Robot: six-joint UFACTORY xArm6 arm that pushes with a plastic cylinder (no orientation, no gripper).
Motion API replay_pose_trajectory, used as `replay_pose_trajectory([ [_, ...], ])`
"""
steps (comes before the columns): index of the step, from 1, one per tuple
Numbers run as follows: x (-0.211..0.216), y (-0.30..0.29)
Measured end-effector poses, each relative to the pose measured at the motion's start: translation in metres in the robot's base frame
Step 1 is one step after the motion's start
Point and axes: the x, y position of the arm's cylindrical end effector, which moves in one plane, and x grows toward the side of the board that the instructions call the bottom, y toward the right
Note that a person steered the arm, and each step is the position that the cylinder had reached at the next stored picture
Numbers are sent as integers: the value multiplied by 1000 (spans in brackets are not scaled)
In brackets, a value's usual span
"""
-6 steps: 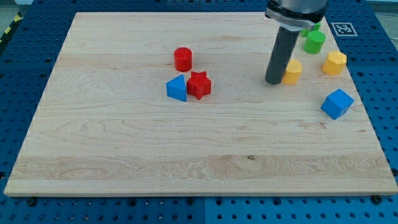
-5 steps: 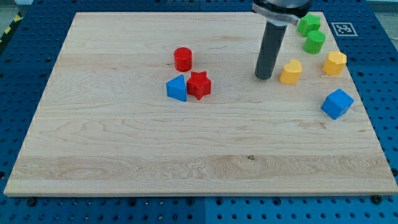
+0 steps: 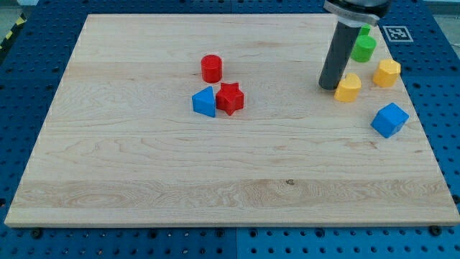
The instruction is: Move the yellow heart above the blue cube
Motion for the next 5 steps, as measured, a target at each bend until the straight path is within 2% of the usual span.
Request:
replay_pose_trajectory([
  [2, 2, 2],
  [5, 17, 36],
])
